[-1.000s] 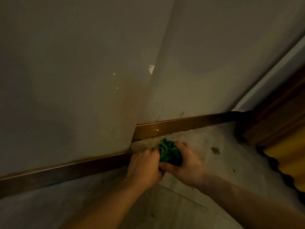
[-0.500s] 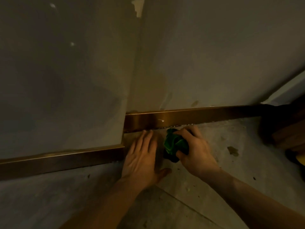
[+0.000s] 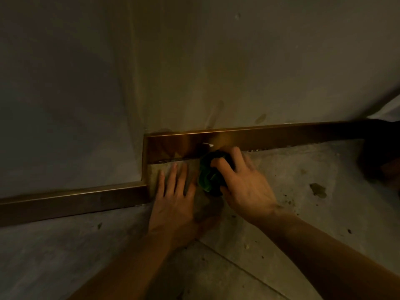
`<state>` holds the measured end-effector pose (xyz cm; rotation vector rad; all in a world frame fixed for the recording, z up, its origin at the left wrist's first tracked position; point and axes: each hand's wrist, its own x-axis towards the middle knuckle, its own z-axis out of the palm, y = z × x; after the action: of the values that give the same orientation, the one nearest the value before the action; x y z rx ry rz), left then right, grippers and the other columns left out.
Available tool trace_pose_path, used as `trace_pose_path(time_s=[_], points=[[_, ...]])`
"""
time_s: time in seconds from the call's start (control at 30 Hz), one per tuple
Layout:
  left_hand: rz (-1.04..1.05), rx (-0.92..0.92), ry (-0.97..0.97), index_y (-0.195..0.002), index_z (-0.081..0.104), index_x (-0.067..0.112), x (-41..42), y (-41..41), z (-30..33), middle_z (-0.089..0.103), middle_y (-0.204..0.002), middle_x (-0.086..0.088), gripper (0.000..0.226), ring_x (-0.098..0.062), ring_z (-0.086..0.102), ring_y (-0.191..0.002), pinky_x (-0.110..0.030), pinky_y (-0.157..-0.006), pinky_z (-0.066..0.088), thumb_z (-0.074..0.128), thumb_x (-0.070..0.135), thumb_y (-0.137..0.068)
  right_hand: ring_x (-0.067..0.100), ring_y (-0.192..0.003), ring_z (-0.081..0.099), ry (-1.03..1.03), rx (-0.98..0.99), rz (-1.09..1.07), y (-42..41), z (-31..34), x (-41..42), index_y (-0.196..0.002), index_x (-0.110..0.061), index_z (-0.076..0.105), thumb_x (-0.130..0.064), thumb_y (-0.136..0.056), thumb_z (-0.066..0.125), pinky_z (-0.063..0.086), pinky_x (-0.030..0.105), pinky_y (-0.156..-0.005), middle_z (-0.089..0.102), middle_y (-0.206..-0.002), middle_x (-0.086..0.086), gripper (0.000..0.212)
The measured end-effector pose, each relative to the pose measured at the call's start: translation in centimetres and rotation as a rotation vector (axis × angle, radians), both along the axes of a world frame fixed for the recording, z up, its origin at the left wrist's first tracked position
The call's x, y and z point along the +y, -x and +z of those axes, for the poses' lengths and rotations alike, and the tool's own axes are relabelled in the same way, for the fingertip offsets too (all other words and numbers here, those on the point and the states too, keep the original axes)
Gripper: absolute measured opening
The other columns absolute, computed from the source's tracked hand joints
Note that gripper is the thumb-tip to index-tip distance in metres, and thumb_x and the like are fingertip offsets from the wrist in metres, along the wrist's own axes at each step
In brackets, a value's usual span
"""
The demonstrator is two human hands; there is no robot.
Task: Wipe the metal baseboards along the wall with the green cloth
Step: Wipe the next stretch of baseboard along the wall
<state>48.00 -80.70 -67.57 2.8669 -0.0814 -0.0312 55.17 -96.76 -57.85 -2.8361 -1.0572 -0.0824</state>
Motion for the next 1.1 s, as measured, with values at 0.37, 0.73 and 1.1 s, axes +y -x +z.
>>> trace_pose_path(time_s=[0.37,0.73,1.1], points=[[0.031,-0.011,-0.065,-0.152,0.031,0.015,-0.6,-0.3,-0.1,0.029,-0.159,-0.022,0.112,-0.038,-0.001,-0.152,-0.064,-0.118,0.010,0.024,0.096,-0.074,0.042,-0.102,0.050,0.274,-0.219,0.128,-3.0,-0.5,5.6,-0.118,-0.019,0.058,-0.014,-0.085,0.054,0.048,0.040,-0.051,0.041,-0.136,0.018,0.034],[0.038,-0.003,-0.085,-0.157,0.018,0.022,-0.2,-0.3,-0.1,0.008,-0.166,-0.018,0.115,-0.035,-0.008,-0.152,-0.060,-0.119,0.006,0.017,0.098,-0.071,0.042,-0.101,0.051,0.302,-0.217,-0.021,-4.1,-2.1,4.4,-0.111,-0.014,0.064,-0.014,-0.086,0.065,0.043,0.038,-0.048,0.042,-0.138,0.020,0.025],[0.026,-0.036,-0.014,-0.159,0.007,0.025,-0.1,-0.1,-0.6,0.003,-0.166,-0.015,0.111,-0.033,-0.011,-0.152,-0.062,-0.119,0.009,0.026,0.096,-0.074,0.039,-0.097,0.050,0.196,-0.188,-0.261,-5.7,-1.4,-0.1,-0.113,-0.016,0.062,-0.010,-0.080,0.069,0.043,0.037,-0.053,0.042,-0.126,0.017,0.034]])
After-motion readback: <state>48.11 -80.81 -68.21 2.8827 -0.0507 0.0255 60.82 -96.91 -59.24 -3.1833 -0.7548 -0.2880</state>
